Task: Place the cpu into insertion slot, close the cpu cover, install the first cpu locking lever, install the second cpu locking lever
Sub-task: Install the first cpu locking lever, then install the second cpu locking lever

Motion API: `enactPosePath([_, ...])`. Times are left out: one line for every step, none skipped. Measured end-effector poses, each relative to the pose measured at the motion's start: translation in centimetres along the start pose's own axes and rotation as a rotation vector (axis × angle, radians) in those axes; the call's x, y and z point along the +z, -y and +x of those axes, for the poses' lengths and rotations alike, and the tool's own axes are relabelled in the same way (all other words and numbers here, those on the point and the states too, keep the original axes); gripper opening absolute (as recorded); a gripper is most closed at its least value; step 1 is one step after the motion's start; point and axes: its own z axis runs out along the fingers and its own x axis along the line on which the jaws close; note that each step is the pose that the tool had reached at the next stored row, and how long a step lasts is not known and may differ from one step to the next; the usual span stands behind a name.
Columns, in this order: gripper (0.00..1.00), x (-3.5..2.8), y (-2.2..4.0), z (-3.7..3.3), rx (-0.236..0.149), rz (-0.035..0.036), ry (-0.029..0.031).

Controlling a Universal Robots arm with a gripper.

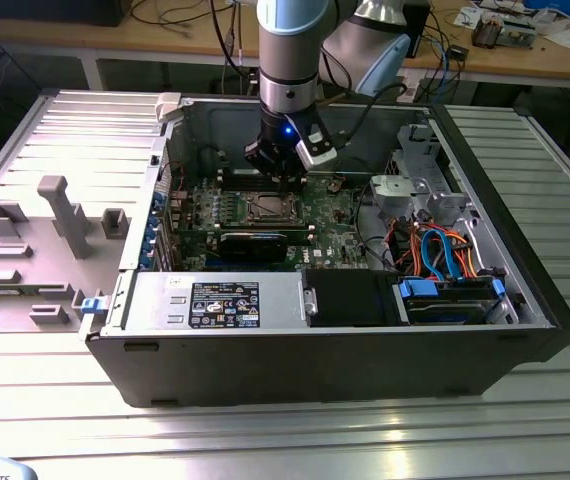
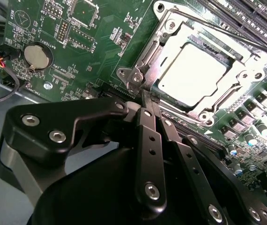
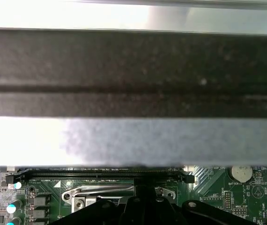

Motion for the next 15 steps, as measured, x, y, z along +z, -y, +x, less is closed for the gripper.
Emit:
enactPosePath([0.11,0.0,0.0,0.0,0.0,0.0,0.0])
enactPosePath([0.11,0.0,0.0,0.0,0.0,0.0,0.0])
enactPosePath([0.11,0.0,0.01,0.0,0.0,0.0,0.0])
enactPosePath([0.11,0.0,0.01,0.0,0.0,0.0,0.0])
enactPosePath([0.11,0.0,0.01,0.0,0.0,0.0,0.0])
enactPosePath([0.11,0.01,0.01,0.0,0.0,0.0,0.0])
enactPosePath([0.11,0.01,0.01,0.0,0.0,0.0,0.0])
enactPosePath([0.11,0.01,0.01,0.0,0.0,0.0,0.0])
enactPosePath([0.11,0.01,0.02,0.0,0.0,0.0,0.0])
enactPosePath([0.11,0.0,0.1,0.0,0.0,0.0001,-0.0001])
enactPosePath([0.11,-0.02,0.32,0.0,0.0,0.0001,0.0])
enactPosePath([0.11,-0.04,0.54,0.0,0.0,0.0,0.0])
enactPosePath([0.11,-0.05,0.72,0.0,0.0,0.0,0.0001])
enactPosePath([0.11,-0.06,0.88,0.01,0.0,0.0,0.0])
enactPosePath([0.11,-0.08,1.03,0.01,0.0,0.0,0.0])
